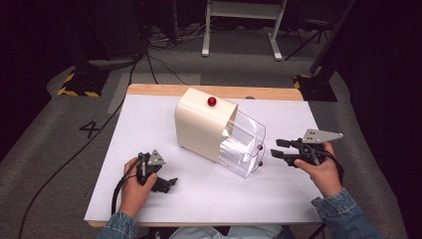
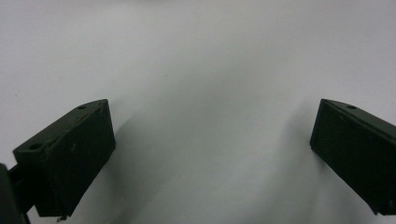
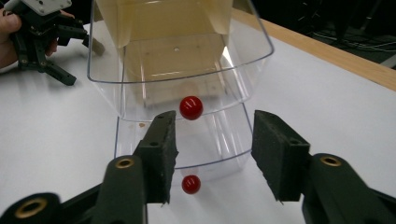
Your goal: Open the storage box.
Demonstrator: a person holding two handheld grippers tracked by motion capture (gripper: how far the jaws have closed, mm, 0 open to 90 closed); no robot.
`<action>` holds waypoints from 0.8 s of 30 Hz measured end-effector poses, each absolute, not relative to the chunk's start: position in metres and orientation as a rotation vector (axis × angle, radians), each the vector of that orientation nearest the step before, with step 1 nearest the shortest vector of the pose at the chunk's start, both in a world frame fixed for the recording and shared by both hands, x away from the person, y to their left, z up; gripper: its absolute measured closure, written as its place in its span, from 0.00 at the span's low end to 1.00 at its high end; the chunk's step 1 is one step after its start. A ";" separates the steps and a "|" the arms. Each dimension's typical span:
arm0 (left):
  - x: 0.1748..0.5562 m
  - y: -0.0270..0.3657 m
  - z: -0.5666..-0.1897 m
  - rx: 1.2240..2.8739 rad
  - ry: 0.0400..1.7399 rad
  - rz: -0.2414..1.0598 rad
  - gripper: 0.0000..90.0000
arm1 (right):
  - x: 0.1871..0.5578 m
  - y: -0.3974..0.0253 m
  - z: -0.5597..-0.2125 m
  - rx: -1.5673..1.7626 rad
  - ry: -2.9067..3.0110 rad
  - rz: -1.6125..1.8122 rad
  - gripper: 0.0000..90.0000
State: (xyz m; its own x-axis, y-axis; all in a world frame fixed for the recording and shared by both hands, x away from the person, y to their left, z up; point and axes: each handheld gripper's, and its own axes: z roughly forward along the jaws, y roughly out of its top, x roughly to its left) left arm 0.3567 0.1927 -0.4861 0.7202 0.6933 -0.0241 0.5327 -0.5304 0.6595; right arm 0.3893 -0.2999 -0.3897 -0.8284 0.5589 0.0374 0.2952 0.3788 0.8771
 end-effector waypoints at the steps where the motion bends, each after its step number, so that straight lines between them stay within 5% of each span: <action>1: 0.357 0.193 -0.486 2.265 0.925 0.317 0.00 | 0.389 -0.300 -0.390 0.755 2.376 1.428 0.55; 24: 0.357 0.193 -0.486 2.267 0.926 0.311 0.00 | 0.362 -0.372 -0.412 0.982 2.374 1.172 0.45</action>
